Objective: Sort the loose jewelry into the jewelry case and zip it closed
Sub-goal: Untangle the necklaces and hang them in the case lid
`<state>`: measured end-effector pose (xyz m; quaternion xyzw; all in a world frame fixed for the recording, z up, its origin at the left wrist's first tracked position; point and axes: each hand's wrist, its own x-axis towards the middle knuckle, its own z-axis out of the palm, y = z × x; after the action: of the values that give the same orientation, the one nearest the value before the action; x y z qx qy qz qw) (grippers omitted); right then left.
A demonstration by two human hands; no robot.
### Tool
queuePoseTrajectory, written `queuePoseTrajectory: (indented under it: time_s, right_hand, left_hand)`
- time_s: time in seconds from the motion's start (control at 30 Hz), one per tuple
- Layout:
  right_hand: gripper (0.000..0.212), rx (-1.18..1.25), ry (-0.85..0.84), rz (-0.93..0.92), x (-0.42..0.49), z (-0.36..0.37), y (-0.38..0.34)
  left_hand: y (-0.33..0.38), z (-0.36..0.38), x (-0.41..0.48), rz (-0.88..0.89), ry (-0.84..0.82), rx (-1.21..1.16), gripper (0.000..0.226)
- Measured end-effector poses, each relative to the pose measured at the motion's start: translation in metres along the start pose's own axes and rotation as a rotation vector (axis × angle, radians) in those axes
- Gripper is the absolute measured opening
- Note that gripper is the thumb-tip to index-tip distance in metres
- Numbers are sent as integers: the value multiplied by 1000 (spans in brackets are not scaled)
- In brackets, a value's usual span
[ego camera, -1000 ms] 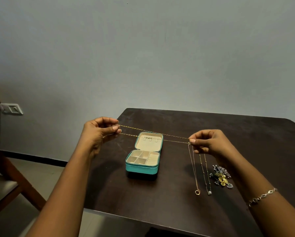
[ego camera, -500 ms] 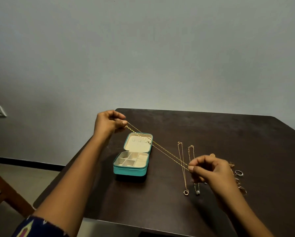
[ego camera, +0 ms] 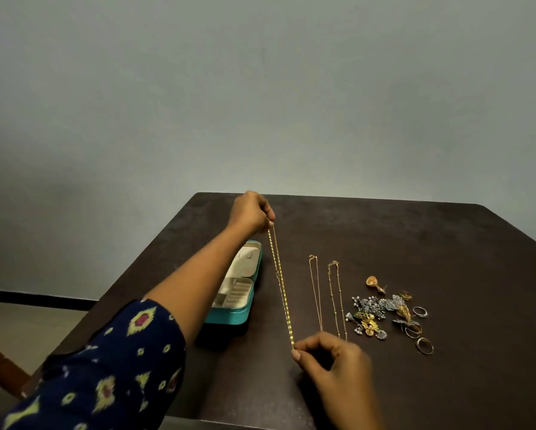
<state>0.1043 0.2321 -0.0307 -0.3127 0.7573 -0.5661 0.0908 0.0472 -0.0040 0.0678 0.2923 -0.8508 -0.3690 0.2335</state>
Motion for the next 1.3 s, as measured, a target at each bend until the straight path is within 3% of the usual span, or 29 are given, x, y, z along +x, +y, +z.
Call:
queuePoseTrajectory:
  time_s: [0.1,0.2,0.3,0.43,0.6,1.0,1.17,1.3]
  right_hand:
    - [41,-110,13,-38,4,8,12]
    - [16,-170,7,-108,10,14,22]
    - [30,-269,21,-166,14,22,34]
    - [12,-498,112,-304,17,29,39]
    - [14,-702,125,-335,15,30,37]
    - [27,-587,63,-364,14,27,44]
    - [14,-308,-52,-342,10,20,35]
    - [14,2,-102,-259,11,-1,21]
  left_hand:
    - [-1,23,7,30,-40,83,31]
    - [-5,43,16,44,-84,139,32]
    - [-10,55,20,64,-155,203,26]
    - [-18,65,21,84,-233,297,26]
    - [-25,74,23,110,-293,376,26]
    - [-23,77,16,106,-333,472,16]
    - [-13,71,9,163,-262,455,3]
    - [-4,60,-1,194,-193,336,10]
